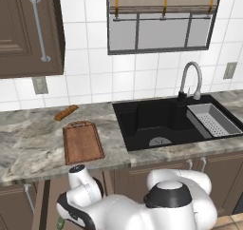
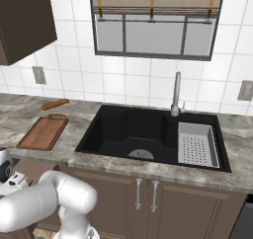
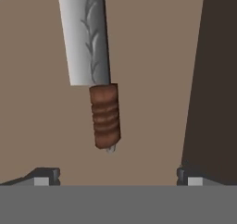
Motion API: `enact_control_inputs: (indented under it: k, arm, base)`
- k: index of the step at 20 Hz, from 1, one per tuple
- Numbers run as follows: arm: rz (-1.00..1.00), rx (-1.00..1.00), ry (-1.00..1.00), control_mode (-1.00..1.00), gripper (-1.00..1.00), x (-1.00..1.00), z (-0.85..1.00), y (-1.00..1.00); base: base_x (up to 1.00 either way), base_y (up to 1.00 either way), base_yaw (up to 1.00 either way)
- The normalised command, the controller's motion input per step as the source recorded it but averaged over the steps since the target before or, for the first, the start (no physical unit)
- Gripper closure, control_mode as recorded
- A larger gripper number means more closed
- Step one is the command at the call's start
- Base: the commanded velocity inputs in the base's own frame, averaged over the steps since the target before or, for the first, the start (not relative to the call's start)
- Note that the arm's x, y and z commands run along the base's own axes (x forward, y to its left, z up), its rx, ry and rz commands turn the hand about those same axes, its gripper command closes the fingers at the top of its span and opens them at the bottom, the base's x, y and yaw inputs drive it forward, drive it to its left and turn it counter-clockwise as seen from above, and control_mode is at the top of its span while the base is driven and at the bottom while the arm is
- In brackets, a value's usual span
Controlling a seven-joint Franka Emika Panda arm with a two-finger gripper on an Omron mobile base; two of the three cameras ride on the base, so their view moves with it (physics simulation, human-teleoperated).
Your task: Open the drawer on the left and place the cutting tools on the cutting board.
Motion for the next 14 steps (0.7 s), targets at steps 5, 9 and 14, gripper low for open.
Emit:
enact_control_inputs:
  k: [5, 9, 14]
  arm:
    - [-0.03, 0.0, 0.0, -1.0, -1.0, 0.0, -0.21, 0.0]
    - [-0.03, 0.0, 0.0, -1.0, -1.0, 0.06, -0.22, 0.0]
    - [-0.02, 0.0, 0.0, -1.0, -1.0, 0.06, -0.19, 0.0]
  base:
    - [0.0, 0.0, 0.0]
    - [0.0, 0.0, 0.0]
    - [0.0, 0.0, 0.0]
